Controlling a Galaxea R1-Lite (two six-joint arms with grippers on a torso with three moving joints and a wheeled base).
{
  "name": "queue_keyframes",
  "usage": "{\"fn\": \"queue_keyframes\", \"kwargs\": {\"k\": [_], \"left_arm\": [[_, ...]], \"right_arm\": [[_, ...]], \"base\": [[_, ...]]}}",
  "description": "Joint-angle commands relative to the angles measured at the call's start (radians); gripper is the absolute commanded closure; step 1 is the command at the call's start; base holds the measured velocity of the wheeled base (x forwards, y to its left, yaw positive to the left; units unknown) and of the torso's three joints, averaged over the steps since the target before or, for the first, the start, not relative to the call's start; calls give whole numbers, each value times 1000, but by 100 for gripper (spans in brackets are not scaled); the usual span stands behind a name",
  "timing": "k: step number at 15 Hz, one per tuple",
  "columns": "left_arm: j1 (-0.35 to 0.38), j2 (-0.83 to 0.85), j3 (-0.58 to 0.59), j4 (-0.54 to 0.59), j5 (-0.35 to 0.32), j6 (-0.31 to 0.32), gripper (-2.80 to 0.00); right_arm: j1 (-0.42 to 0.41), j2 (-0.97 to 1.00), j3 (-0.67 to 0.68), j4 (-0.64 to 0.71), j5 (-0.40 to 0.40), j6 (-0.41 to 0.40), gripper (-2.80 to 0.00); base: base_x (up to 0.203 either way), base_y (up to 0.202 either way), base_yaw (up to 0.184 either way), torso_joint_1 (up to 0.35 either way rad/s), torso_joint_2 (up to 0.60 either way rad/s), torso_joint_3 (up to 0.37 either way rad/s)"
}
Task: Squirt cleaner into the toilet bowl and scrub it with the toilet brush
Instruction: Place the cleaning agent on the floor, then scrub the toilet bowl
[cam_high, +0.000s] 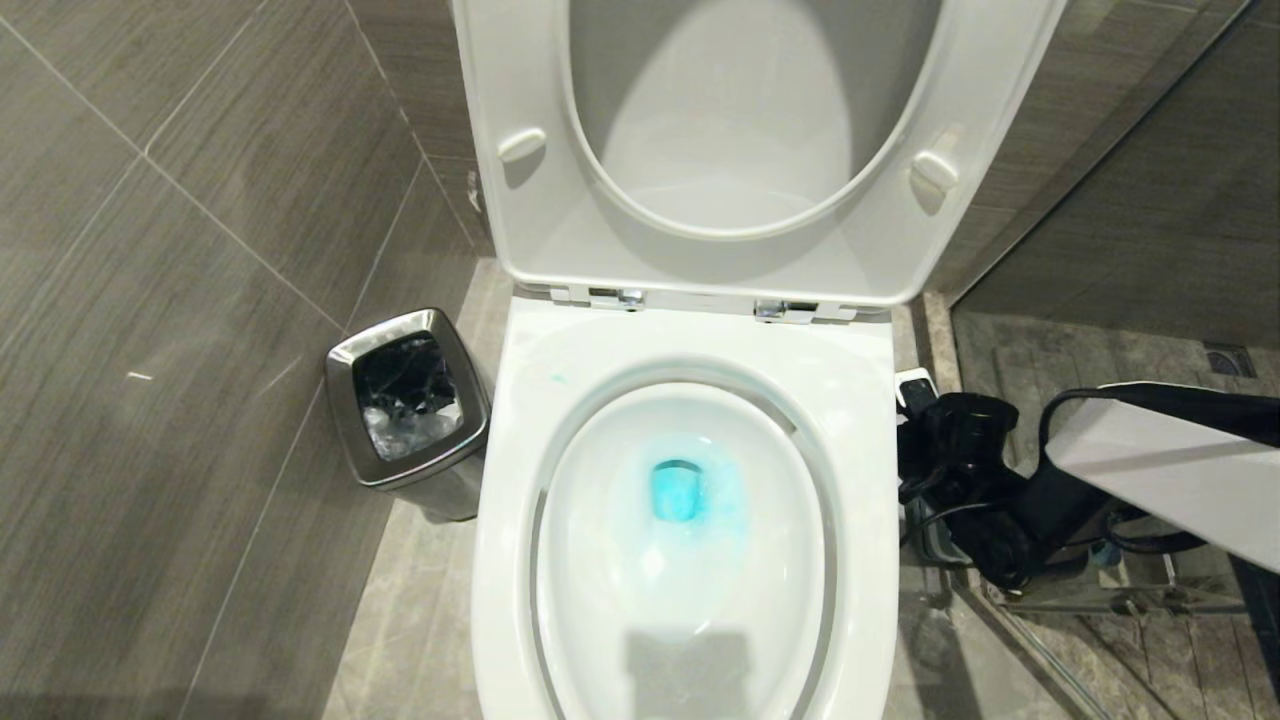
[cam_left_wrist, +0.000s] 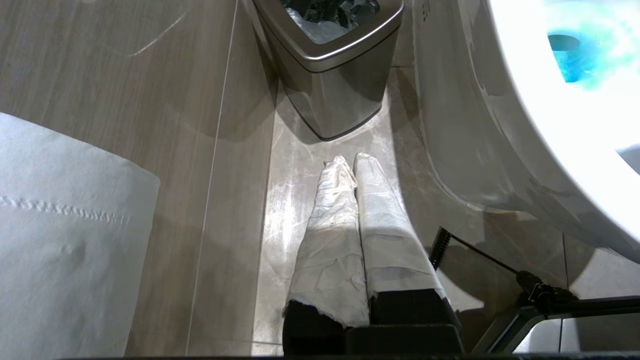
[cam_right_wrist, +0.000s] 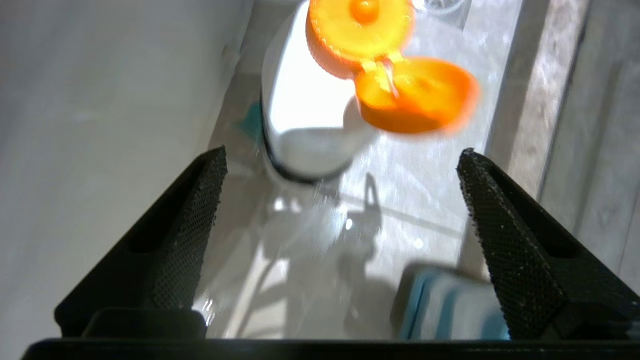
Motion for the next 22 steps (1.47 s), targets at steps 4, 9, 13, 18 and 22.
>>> {"fn": "queue_keyframes", "kwargs": {"k": [4,9,13,18,22], "left_arm": [[2,-1,0,0,0,0,0],[2,-1,0,0,0,0,0],[0,-1,2,0,0,0,0],[2,-1,0,0,0,0,0],[1,-1,1,0,0,0,0]], "right_arm": [[8,-400,189,157,3,-5,-280],[28,-685,270,291,-96,-19,-280],[12,-741,330,297,-151,-24,-280],[8,-937,345,555,-207,-39,-280],[7,-1107,356,852,-212,-6,-280]], "base": [[0,0,0,0,0,0],[0,0,0,0,0,0],[0,0,0,0,0,0],[0,0,0,0,0,0],[0,0,0,0,0,0]]}}
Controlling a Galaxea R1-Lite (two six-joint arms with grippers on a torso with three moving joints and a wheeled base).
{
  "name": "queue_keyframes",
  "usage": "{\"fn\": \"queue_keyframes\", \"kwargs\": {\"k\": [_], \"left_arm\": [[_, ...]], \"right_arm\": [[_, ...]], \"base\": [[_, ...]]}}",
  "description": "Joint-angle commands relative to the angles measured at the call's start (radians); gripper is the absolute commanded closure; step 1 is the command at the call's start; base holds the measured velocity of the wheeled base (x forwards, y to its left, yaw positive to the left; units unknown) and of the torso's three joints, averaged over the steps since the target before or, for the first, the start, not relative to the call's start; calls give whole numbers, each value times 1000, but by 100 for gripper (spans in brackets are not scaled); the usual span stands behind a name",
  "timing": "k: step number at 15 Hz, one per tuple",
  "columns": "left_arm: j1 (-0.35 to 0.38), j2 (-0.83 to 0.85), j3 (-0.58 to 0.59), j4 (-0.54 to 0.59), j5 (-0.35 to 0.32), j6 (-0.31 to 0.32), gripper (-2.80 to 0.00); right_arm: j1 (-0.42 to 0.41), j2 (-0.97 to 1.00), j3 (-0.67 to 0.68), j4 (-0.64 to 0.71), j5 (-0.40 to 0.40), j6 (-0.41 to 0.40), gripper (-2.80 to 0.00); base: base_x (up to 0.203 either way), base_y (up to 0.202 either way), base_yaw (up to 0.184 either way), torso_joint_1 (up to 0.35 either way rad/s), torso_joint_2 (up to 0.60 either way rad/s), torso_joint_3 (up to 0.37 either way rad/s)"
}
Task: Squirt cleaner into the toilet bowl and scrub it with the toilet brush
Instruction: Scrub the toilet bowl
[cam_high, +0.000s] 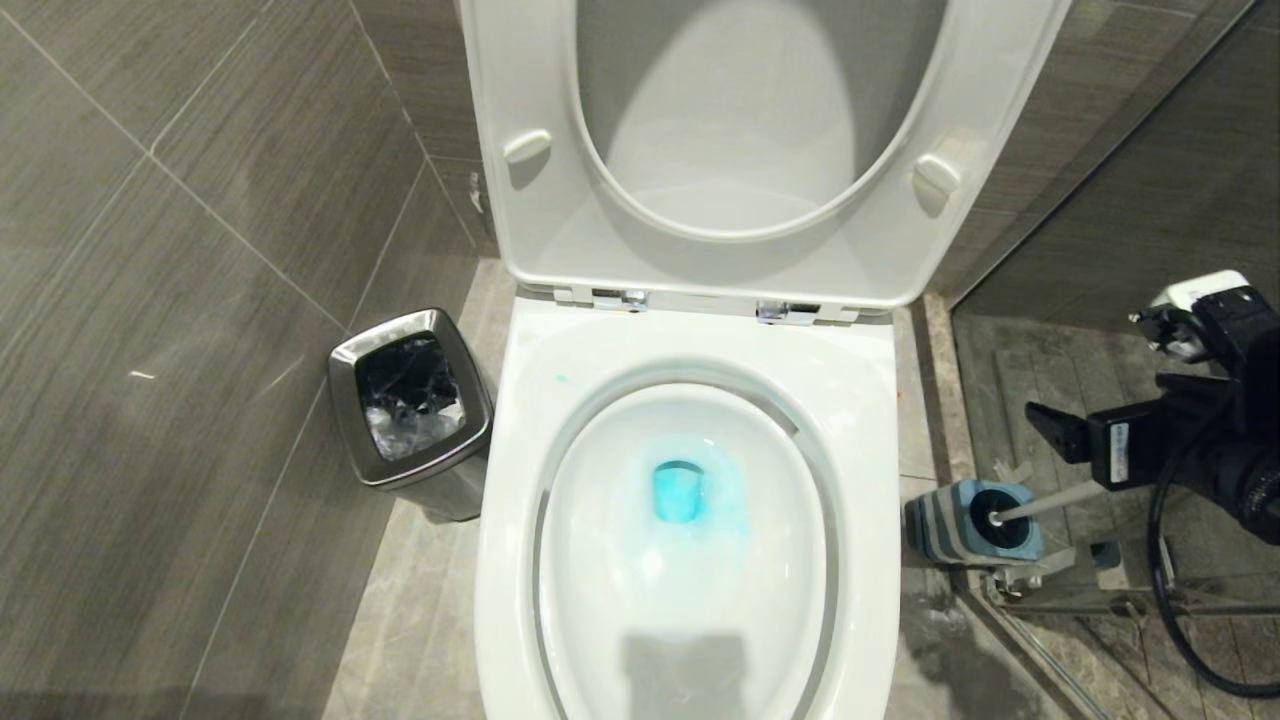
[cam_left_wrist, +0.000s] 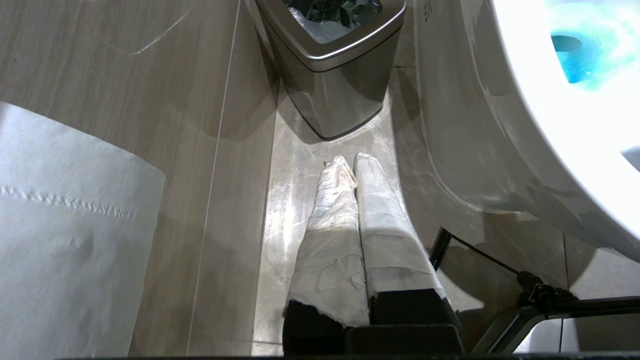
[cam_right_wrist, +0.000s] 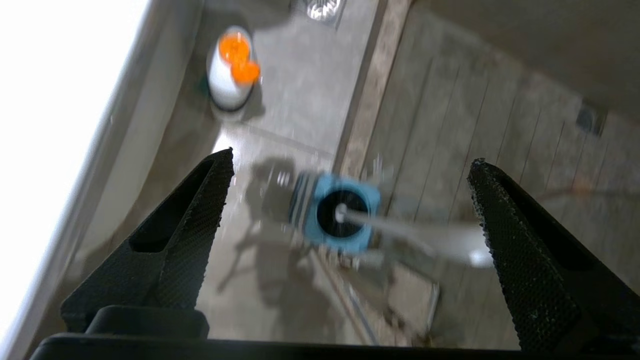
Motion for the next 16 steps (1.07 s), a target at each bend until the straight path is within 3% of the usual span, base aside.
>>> {"fn": "queue_keyframes", "kwargs": {"k": [1,7,9,10,13,16], "left_arm": [[0,-1,0,0,0,0,0],[0,-1,0,0,0,0,0],[0,-1,0,0,0,0,0],[1,-1,0,0,0,0,0],[2,-1,0,0,0,0,0],[2,-1,0,0,0,0,0]], "right_arm": [[0,-132,12,144,0,17,-280],[-82,-302,109,229,4,41,-280],[-142,-363,118,276,57,29,-280],[-175,-392,122,289,78,20,0],[-221,-469,180,295,145,-21,0],[-250,-520,248,306,277,-38,0]], "base": [[0,0,0,0,0,0],[0,0,0,0,0,0],[0,0,0,0,0,0],[0,0,0,0,0,0],[0,0,0,0,0,0],[0,0,0,0,0,0]]}}
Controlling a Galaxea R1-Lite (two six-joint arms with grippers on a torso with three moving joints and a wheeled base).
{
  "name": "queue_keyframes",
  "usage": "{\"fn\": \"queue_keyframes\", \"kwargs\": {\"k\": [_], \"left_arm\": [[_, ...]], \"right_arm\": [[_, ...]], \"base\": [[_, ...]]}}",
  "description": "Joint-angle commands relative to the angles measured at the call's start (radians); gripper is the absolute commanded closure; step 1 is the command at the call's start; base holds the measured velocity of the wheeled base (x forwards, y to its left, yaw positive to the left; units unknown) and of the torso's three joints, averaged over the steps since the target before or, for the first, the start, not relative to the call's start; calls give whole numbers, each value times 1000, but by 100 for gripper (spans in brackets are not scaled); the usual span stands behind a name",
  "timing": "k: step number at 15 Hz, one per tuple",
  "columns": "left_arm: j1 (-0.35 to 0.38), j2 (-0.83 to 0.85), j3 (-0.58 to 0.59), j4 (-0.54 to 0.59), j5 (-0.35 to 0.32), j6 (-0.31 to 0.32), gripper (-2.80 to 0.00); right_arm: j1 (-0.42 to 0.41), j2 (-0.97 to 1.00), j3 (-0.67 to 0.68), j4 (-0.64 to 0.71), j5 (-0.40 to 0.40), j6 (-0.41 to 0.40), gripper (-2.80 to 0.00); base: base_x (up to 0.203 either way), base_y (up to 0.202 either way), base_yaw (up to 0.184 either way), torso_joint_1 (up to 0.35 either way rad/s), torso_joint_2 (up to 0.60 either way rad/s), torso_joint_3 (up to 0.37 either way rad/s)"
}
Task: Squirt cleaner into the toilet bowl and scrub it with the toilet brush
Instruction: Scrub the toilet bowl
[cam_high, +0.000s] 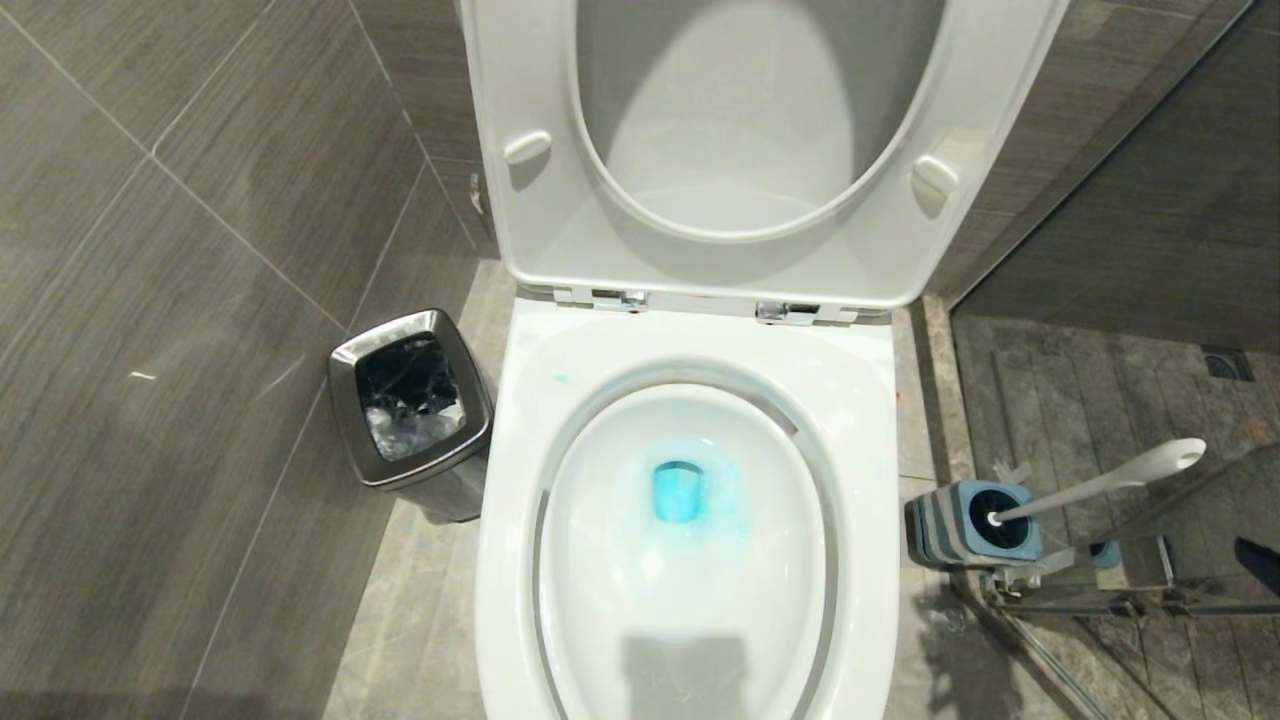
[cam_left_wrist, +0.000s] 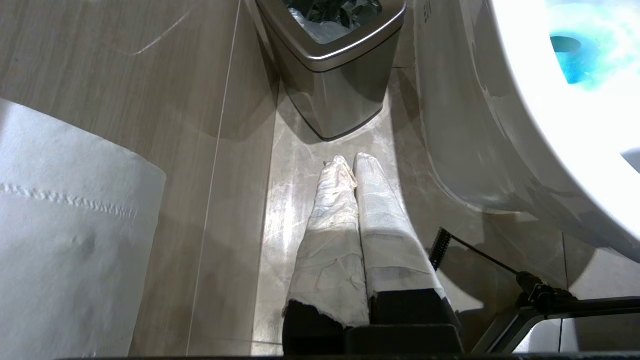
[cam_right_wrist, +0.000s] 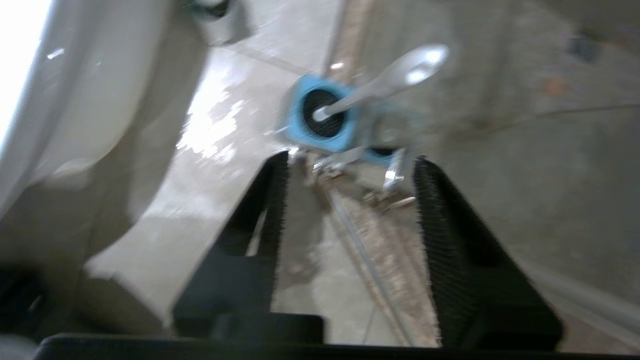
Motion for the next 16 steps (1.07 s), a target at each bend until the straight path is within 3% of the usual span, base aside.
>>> {"fn": "queue_keyframes", "kwargs": {"k": [1,5,11,13,15,16], "left_arm": [[1,-1,0,0,0,1,0],[1,-1,1,0,0,1,0],[0,-1,0,0,0,1,0],[1,-1,0,0,0,1,0],[1,-1,0,0,0,1,0],[1,-1,0,0,0,1,0]], "right_arm": [[-33,-40,29,0,66,-12,0],[-38,-45,32,49,59,-106,0],[-70,-124,25,245,58,-99,0],[-89,-154,13,290,101,-67,0],[-100,-115,11,231,114,-33,0],[-101,-75,25,132,114,-19,0]], "base": [[0,0,0,0,0,0],[0,0,0,0,0,0],[0,0,0,0,0,0],[0,0,0,0,0,0],[0,0,0,0,0,0],[0,0,0,0,0,0]]}}
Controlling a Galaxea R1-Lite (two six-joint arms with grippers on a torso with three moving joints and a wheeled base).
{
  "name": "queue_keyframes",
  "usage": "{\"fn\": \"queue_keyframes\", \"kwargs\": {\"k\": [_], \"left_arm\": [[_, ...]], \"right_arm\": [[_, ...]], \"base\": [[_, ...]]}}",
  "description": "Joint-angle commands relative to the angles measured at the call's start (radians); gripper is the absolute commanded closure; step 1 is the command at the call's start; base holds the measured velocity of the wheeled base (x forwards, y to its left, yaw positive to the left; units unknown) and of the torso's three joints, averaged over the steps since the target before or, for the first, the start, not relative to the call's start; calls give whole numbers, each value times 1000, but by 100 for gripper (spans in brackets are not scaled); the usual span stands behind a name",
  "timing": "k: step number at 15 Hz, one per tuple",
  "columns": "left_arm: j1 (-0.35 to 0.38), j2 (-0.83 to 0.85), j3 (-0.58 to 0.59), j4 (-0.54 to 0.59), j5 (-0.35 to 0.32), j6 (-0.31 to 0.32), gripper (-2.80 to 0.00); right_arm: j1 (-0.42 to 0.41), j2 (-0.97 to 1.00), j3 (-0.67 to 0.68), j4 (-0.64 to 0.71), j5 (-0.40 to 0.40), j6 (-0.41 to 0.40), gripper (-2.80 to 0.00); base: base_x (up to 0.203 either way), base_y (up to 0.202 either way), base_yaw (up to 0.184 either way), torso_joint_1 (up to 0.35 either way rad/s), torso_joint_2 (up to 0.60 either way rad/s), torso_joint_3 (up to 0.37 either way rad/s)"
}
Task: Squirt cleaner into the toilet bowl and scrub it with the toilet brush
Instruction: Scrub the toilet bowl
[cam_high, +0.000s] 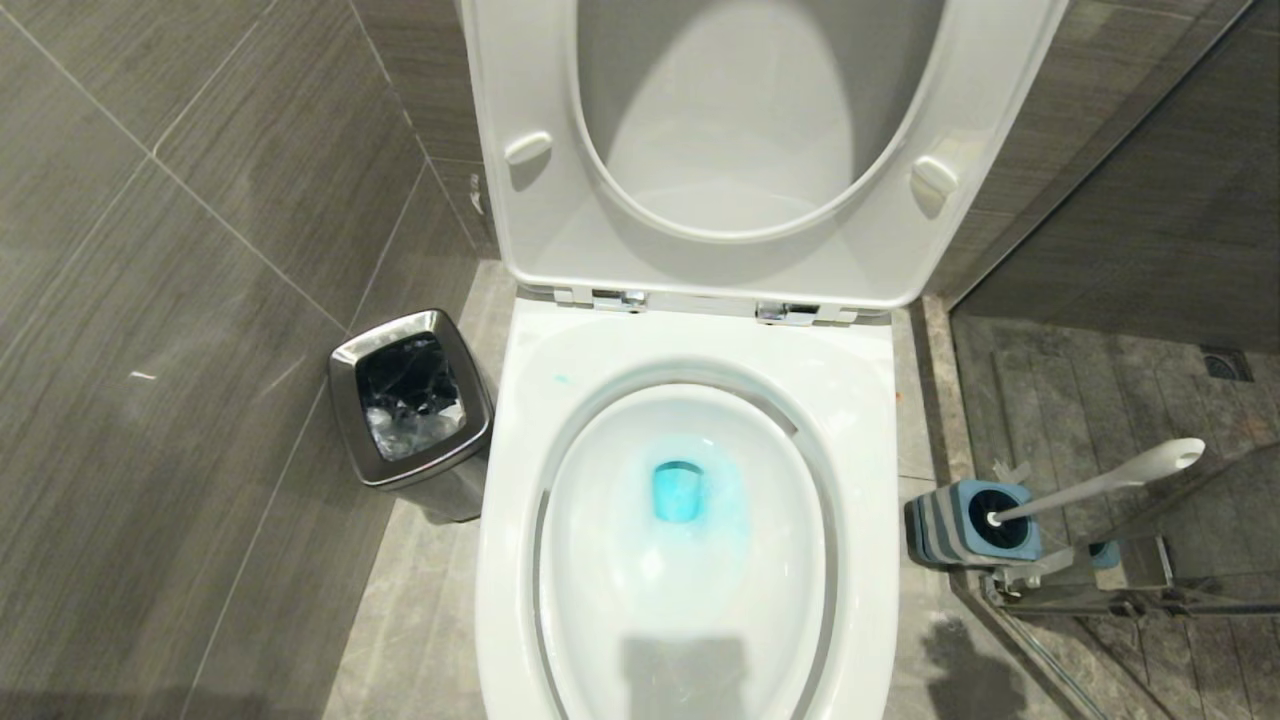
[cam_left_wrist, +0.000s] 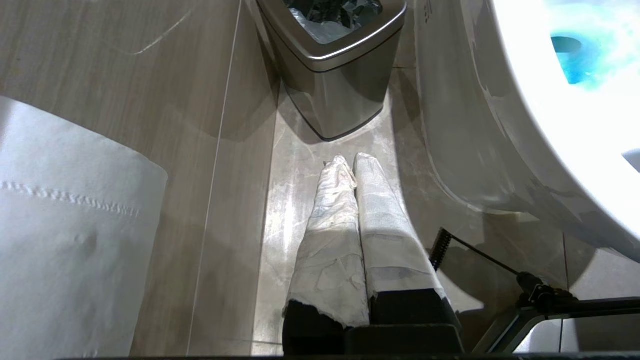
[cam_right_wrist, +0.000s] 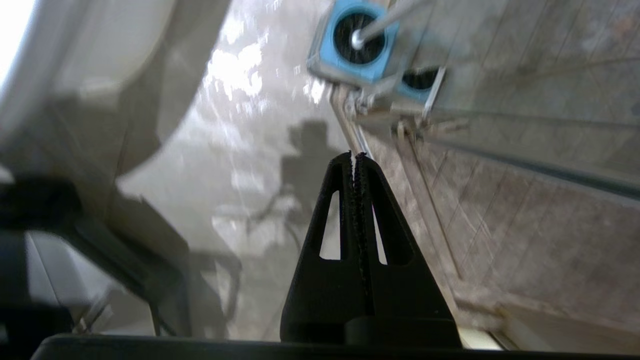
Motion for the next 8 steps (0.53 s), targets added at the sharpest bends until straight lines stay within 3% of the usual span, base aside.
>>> {"fn": "queue_keyframes", "kwargs": {"k": [1,3,8], "left_arm": [[0,-1,0,0,0,1,0],[1,-1,0,0,0,1,0],[0,-1,0,0,0,1,0]], "right_arm": [[-5,101,38,-219,0,19,0],[-6,213,89,-399,-9,35,0],[6,417,158,-652,-86,118,0]], "base": [[0,0,0,0,0,0],[0,0,0,0,0,0],[0,0,0,0,0,0]]}}
